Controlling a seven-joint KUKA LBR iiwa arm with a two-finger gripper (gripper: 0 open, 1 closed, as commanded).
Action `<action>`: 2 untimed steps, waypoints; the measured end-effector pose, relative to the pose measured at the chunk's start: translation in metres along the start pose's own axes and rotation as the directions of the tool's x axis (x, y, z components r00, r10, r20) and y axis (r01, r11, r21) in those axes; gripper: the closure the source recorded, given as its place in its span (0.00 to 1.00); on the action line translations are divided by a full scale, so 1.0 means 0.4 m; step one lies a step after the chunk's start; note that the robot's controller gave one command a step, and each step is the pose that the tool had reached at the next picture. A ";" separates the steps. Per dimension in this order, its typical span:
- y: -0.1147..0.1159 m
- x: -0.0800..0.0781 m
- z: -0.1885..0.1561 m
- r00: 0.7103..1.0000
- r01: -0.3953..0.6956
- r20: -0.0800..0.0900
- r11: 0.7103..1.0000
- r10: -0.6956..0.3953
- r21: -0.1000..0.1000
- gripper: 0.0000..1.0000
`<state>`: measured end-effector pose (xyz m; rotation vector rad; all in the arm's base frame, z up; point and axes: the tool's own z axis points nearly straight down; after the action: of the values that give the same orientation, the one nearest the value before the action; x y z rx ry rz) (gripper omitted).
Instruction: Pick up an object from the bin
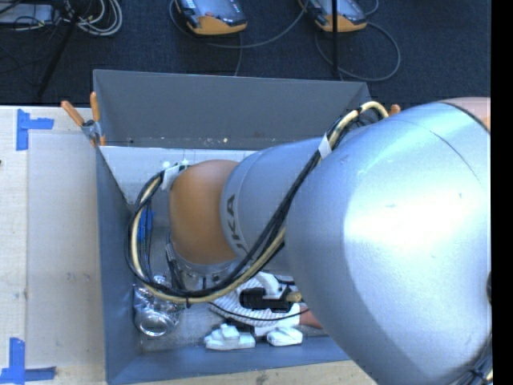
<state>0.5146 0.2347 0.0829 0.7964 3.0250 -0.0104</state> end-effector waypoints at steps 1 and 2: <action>-0.015 -0.011 -0.048 0.987 -0.162 -0.013 0.987 0.162 0.002 1.00; -0.013 -0.006 -0.160 0.938 -0.346 -0.016 0.938 0.346 0.006 1.00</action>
Offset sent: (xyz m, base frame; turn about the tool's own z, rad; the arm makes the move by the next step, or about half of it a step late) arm -0.0037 0.0015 0.1245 0.0419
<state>0.5135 0.2295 0.1470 1.3228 2.8522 -0.0047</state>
